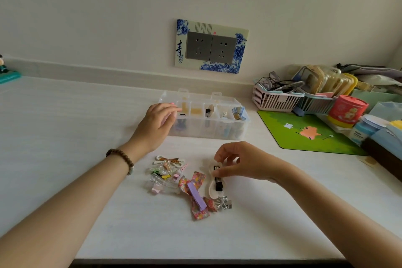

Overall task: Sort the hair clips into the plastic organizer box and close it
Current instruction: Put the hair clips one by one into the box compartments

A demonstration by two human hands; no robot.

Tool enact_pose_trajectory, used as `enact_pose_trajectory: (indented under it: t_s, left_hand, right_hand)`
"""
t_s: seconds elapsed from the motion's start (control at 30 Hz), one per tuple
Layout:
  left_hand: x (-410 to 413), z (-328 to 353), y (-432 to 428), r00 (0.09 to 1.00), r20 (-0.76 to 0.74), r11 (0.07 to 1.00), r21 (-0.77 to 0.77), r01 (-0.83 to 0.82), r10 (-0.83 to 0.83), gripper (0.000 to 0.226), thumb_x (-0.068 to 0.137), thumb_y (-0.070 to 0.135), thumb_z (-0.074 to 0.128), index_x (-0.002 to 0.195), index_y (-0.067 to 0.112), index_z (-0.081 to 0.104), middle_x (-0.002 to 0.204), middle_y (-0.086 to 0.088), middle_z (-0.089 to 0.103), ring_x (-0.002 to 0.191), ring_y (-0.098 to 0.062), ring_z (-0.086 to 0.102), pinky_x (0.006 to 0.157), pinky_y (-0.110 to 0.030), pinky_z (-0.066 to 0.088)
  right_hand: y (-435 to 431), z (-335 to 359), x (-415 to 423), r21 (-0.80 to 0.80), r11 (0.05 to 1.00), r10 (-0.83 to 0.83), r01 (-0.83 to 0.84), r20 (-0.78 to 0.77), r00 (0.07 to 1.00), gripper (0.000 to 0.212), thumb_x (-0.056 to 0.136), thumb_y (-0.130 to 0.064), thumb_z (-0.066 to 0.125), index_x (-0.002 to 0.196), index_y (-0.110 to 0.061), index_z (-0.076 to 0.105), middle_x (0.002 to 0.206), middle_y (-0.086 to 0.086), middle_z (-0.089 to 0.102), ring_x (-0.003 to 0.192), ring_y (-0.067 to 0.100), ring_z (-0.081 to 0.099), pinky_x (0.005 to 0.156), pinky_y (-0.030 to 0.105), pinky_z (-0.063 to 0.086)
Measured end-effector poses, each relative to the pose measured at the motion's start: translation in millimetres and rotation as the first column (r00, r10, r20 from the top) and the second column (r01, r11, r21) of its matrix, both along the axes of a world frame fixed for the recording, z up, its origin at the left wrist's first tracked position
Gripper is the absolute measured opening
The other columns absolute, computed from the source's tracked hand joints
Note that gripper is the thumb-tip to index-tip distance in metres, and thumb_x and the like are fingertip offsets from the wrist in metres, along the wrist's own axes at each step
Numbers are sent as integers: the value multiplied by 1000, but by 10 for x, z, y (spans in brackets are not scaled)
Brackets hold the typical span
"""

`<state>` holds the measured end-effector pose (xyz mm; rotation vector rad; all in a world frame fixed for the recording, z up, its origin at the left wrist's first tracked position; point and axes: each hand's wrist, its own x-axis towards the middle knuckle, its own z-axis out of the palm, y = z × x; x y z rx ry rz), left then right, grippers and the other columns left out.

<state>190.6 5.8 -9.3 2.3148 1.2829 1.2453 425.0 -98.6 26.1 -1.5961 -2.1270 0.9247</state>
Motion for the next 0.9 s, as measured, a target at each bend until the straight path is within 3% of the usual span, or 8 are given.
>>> enact_pose_trajectory:
  t_s: [0.1,0.23,0.4,0.53,0.7,0.77,0.9]
  left_hand:
    - [-4,-2,3,1000,-3,1000,-5,-2,2,36,97,29,33,122,16,56,129,1,50,126,-11,33,103,-23,23]
    - [4,2,-7,1000,17,1000,-10,-3,3,36,97,28,33,122,17,56,129,2,50,126,-9,33,104,-23,25]
    - [-3,-1,3,1000,10,1000,-24,14,-14,47,94,44,29,123,19,56,129,4,49,123,-6,32,106,-31,32]
    - [-5,-17,17,1000,16,1000,-11,16,-16,57,87,53,24,122,22,57,127,8,49,119,1,30,102,-23,28]
    - [-4,-26,37,999,32,1000,-13,19,-19,38,96,37,33,123,23,56,124,14,46,121,2,29,104,-22,26]
    - [-5,-28,40,999,27,1000,-17,19,-19,46,93,46,30,123,23,55,124,14,46,120,4,28,103,-19,24]
    - [-3,-26,43,1000,23,1000,-15,8,-7,57,87,54,23,123,24,56,124,14,47,122,4,29,101,-17,23]
  right_hand:
    - [15,-15,2,-32,999,4,-9,-148,989,16,73,-22,77,79,-15,64,74,-7,67,67,4,58,64,11,45]
    - [126,102,21,-17,999,-46,44,-288,957,12,78,-17,71,82,-11,61,78,3,70,69,8,62,59,16,48]
    - [573,567,47,228,932,-155,281,-451,879,15,76,-20,72,84,-12,61,78,-2,71,64,6,63,59,15,51]
    - [1017,757,-32,410,856,-180,314,-331,926,13,79,-20,71,83,-15,60,80,1,71,67,9,67,61,18,52]
    - [1365,572,-136,293,937,-210,189,40,977,13,72,-22,77,73,-18,64,86,7,72,77,22,66,75,36,55]
    - [1416,447,-156,296,946,-177,135,120,977,12,72,-23,77,76,-17,67,83,4,71,78,21,65,76,37,54]
    - [1415,328,-106,499,864,-156,68,137,978,7,84,-22,64,87,-17,67,87,-6,67,73,9,56,73,29,46]
